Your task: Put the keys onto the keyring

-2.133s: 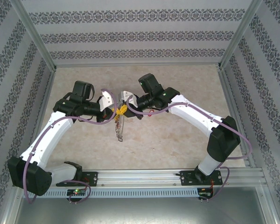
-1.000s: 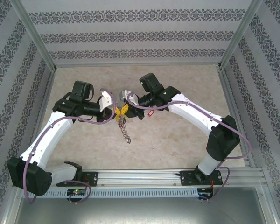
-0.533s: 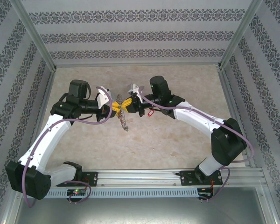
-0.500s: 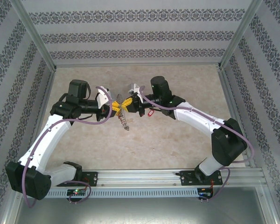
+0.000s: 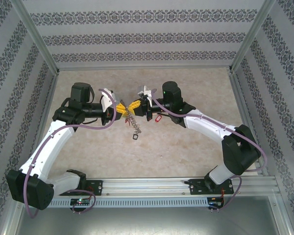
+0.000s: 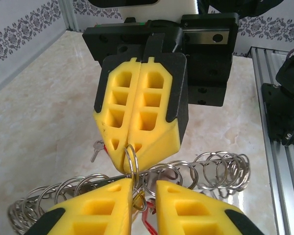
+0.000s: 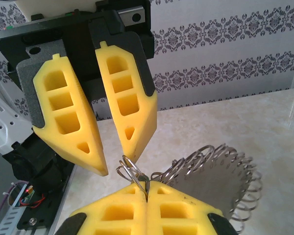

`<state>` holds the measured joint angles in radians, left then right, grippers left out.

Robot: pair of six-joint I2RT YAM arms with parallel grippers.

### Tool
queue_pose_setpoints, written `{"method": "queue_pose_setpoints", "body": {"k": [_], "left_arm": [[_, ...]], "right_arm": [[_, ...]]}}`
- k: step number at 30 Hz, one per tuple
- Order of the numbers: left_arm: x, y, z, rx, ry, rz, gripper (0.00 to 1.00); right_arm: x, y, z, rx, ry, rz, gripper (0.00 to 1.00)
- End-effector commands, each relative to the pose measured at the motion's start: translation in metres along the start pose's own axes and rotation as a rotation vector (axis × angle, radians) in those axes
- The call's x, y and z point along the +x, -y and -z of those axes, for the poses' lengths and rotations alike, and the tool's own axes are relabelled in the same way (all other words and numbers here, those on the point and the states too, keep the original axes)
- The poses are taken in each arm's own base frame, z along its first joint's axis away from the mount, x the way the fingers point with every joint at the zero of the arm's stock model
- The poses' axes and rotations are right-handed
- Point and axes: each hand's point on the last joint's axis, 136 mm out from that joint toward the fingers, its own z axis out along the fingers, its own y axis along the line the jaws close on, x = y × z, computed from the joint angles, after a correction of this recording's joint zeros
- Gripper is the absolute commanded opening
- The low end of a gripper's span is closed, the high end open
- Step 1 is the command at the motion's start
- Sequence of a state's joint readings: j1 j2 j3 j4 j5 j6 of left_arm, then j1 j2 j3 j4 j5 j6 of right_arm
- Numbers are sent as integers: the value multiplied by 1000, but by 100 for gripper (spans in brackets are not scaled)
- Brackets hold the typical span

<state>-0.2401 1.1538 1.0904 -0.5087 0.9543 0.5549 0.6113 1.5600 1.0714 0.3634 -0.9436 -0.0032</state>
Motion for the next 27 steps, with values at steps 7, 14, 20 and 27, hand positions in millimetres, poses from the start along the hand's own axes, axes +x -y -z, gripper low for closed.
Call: {"method": "queue_pose_setpoints", "body": {"k": [7,14,20,27], "left_arm": [[1,1,0,6,-1,32,15],[4,-2,1,-22,-19,21,0],[4,4,5,-8,-44,-15,0],[8,17,7,53,-65,-46,0]], "right_arm": [[-34,-14,-5,-9,83,112,0],[-33,-21,-14,-29,70,125,0],[-14,-25,-13,-48,-27,172,0],[13,-39,0,-130,-235,280,24]]}}
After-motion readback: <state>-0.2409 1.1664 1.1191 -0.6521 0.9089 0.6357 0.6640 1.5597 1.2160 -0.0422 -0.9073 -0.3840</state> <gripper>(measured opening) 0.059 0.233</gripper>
